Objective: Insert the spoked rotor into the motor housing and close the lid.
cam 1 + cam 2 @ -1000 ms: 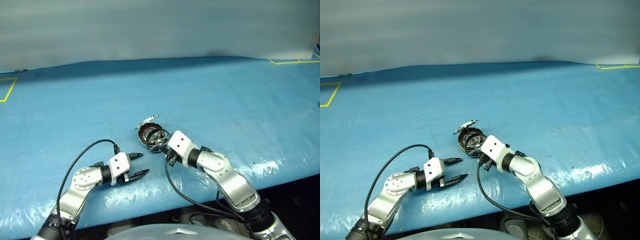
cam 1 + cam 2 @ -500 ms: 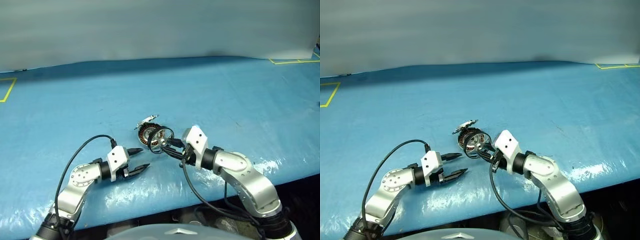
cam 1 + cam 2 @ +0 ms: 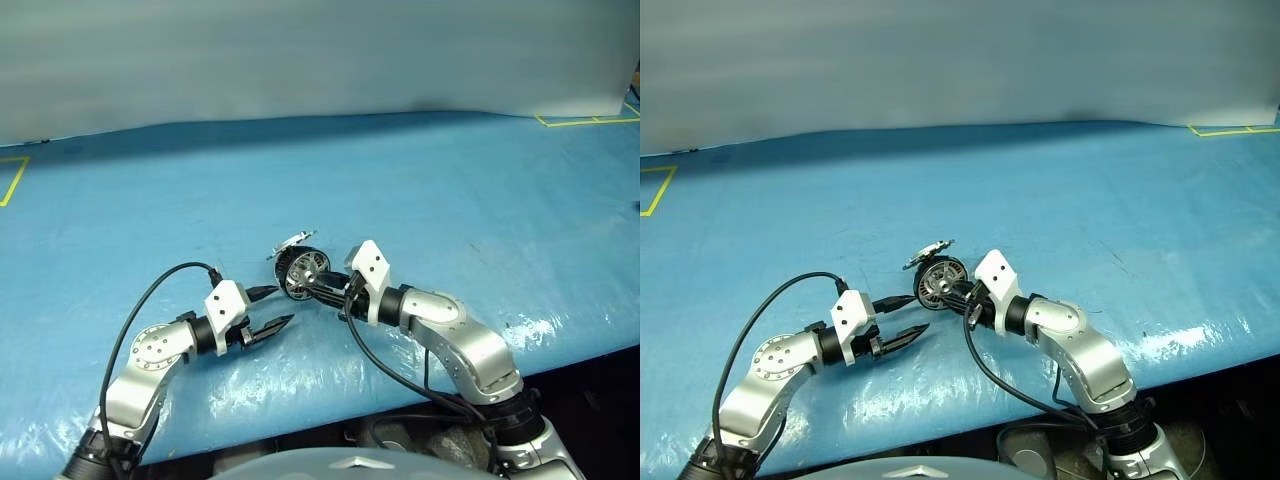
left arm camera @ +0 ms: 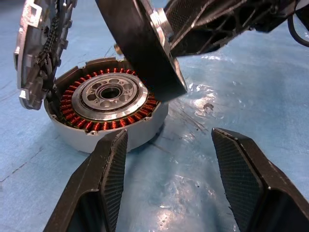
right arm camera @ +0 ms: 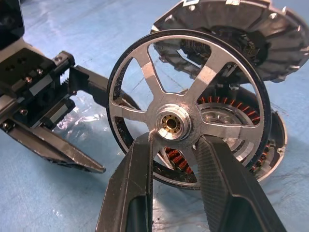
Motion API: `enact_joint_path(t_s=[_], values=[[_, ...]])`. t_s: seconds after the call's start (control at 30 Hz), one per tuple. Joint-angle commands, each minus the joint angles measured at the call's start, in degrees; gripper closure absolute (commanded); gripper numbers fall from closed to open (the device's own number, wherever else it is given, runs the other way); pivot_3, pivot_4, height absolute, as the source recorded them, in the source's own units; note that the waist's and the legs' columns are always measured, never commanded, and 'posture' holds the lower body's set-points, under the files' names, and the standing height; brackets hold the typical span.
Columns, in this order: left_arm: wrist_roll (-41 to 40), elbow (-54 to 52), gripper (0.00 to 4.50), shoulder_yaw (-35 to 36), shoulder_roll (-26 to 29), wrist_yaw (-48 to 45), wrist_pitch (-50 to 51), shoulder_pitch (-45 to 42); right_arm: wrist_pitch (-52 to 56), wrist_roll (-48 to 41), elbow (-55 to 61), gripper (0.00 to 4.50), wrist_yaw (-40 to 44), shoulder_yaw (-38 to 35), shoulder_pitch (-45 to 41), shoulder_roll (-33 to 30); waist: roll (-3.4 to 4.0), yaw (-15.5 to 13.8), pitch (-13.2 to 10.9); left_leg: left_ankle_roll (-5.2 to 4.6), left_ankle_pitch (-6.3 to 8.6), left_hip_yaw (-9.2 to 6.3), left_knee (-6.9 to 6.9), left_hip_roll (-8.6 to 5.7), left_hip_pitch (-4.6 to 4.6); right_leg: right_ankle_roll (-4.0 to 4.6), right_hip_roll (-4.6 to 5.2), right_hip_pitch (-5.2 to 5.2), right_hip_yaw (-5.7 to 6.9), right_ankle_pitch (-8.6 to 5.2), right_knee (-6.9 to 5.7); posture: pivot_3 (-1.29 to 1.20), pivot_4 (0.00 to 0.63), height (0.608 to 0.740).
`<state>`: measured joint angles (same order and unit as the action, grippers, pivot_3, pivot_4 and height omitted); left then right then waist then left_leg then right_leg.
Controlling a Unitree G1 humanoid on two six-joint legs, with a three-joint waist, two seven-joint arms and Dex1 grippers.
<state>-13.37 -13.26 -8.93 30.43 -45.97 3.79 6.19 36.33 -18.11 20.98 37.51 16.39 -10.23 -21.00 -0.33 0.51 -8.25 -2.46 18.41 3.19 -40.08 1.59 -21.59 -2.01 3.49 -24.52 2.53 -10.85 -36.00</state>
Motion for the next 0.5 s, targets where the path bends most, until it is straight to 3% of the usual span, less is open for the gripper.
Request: enact_joint_path(t_s=[0.03,0.2,0.5], values=[[-0.08,-3.44,1.58,0.90,0.21,0.75,0.46,0.93,-1.25,-0.21,-0.30,3.59,0.13,-1.17,-0.89,-0.08,0.00,0.00,0.00,0.00,0.00,0.00,0.00,0.01,0.00,0.01,0.00,0.00,0.00,0.00,0.00,0.00,0.150,0.740],[0.32,-3.90,1.58,0.71,0.30,1.17,0.79,1.47,-0.27,0.67,-2.12,3.59,-0.96,-0.34,-3.62,0.51,0.01,0.02,-0.01,0.02,-0.01,0.00,0.00,0.00,0.01,0.02,-0.02,-0.01,0.01,-0.01,-0.03,0.00,0.150,0.740],[1.17,-4.03,1.58,0.01,-0.30,1.45,0.78,1.11,5.20,4.30,-3.84,3.59,1.94,3.86,-8.89,-5.39,0.00,-0.02,0.00,0.02,-0.01,-0.01,0.00,0.00,0.02,0.02,-0.01,0.01,0.01,0.00,-0.03,0.00,0.150,0.740]])
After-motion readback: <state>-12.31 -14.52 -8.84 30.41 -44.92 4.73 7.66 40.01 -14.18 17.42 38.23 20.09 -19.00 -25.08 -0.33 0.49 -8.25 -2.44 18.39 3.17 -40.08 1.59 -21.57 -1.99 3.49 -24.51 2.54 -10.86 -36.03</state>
